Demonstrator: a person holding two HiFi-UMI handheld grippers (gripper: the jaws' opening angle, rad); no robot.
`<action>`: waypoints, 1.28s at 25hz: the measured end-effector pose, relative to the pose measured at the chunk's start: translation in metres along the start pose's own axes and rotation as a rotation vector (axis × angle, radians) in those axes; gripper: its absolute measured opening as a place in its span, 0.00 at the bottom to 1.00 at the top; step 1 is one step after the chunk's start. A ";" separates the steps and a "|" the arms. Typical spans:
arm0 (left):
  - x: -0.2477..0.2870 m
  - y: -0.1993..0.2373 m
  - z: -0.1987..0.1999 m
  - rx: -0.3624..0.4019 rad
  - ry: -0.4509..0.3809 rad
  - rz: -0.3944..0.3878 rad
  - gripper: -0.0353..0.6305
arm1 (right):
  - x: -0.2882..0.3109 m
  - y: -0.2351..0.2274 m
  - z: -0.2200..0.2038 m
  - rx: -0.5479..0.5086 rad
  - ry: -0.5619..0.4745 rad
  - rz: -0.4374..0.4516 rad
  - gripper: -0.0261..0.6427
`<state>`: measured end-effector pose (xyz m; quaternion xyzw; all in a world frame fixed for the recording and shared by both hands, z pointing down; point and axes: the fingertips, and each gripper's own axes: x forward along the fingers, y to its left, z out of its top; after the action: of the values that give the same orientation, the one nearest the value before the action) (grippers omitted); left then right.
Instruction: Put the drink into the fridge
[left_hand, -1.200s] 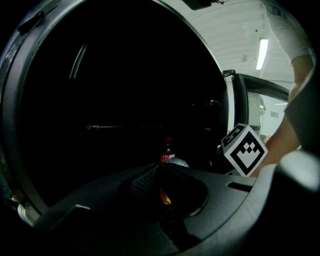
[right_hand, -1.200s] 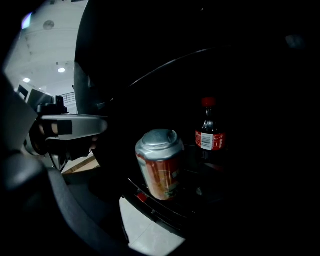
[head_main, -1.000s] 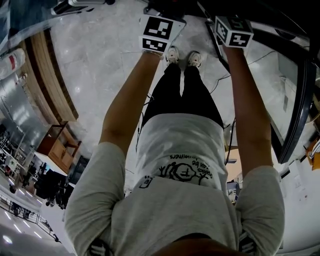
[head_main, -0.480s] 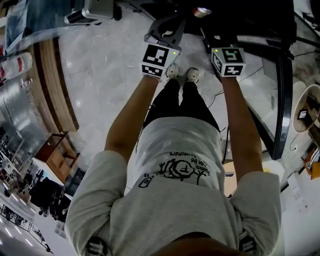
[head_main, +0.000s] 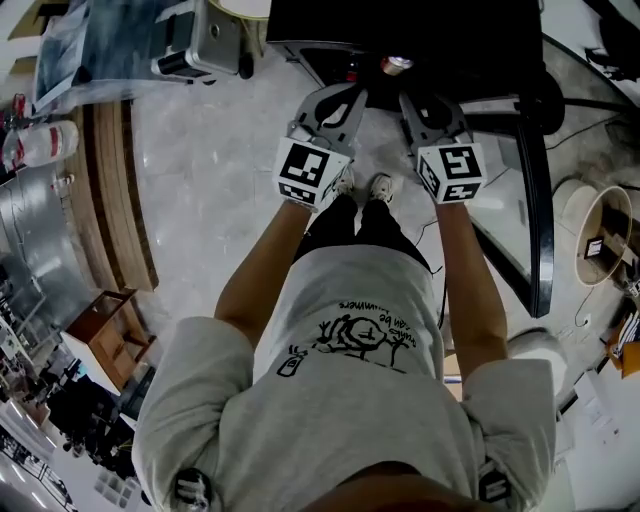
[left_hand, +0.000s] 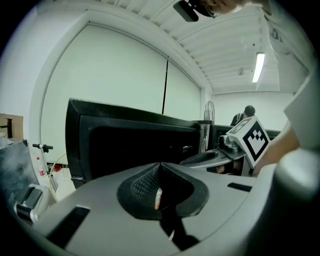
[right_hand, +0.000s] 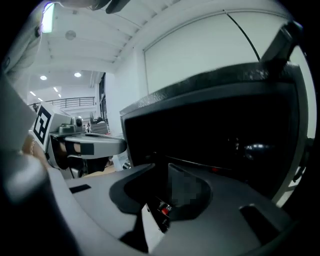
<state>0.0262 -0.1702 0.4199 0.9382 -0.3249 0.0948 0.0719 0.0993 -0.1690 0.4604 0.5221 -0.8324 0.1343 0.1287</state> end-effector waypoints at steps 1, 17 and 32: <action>-0.004 -0.002 0.006 0.002 -0.006 -0.002 0.09 | -0.004 0.003 0.006 -0.005 -0.001 0.003 0.16; -0.072 -0.029 0.105 -0.009 -0.083 -0.022 0.09 | -0.083 0.043 0.115 -0.080 -0.085 0.048 0.07; -0.120 -0.059 0.183 0.066 -0.164 -0.027 0.09 | -0.140 0.081 0.188 -0.177 -0.140 0.090 0.05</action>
<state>-0.0054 -0.0885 0.2112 0.9489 -0.3139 0.0275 0.0154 0.0716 -0.0858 0.2284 0.4791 -0.8704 0.0293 0.1097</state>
